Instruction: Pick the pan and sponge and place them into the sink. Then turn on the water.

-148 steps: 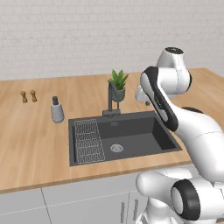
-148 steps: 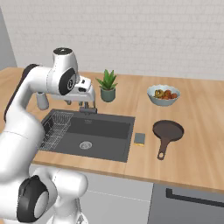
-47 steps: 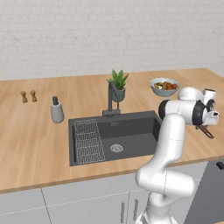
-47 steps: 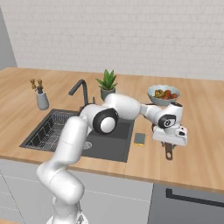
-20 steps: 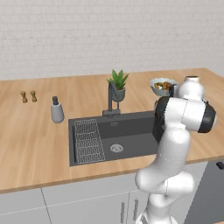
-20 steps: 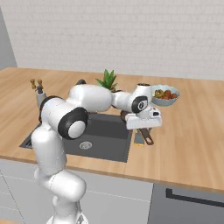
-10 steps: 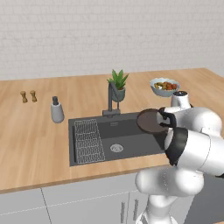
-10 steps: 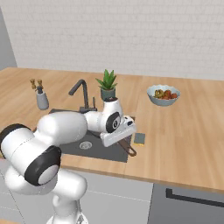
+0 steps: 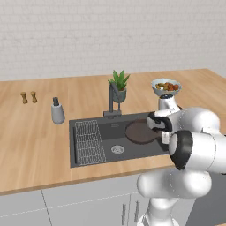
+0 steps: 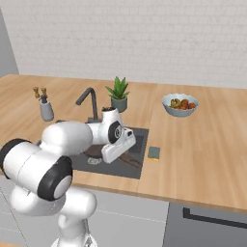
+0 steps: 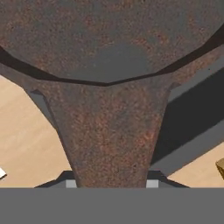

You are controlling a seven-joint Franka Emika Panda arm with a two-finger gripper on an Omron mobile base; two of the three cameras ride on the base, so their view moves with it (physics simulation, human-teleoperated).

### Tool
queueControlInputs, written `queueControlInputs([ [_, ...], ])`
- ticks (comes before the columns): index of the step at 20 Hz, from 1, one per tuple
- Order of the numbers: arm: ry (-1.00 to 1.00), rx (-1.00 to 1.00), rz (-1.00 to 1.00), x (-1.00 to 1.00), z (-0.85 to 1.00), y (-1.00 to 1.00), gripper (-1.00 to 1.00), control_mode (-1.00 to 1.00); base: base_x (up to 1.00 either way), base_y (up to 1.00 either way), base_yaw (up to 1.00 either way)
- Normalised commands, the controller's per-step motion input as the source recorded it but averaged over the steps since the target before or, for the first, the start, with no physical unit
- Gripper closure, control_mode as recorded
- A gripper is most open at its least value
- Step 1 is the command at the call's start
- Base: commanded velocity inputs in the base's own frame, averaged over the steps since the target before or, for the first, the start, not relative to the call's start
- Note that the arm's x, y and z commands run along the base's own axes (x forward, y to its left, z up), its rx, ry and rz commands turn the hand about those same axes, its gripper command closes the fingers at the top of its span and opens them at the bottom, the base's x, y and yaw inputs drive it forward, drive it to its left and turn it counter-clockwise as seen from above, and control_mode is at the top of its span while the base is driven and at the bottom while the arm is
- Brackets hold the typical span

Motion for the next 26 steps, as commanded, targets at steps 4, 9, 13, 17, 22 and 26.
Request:
queueControlInputs([
  [4,0.18,0.00,0.16,0.49,-0.03,0.38,1.00,-1.00,0.00,0.00,0.00],
  [9,0.04,0.00,0.17,0.56,-0.23,0.31,1.00,-1.00,0.00,0.00,0.00],
  [13,0.00,0.00,0.10,0.25,-0.41,0.26,1.00,-1.00,0.00,0.00,0.00],
  [17,0.00,0.00,0.07,0.17,-0.45,0.18,1.00,-1.00,0.00,0.00,0.00],
  [22,0.00,0.00,0.03,0.05,-0.60,0.22,1.00,-1.00,0.00,0.00,0.00],
  [26,-0.03,0.01,0.03,0.07,-0.45,0.02,1.00,-1.00,0.00,0.00,0.00],
])
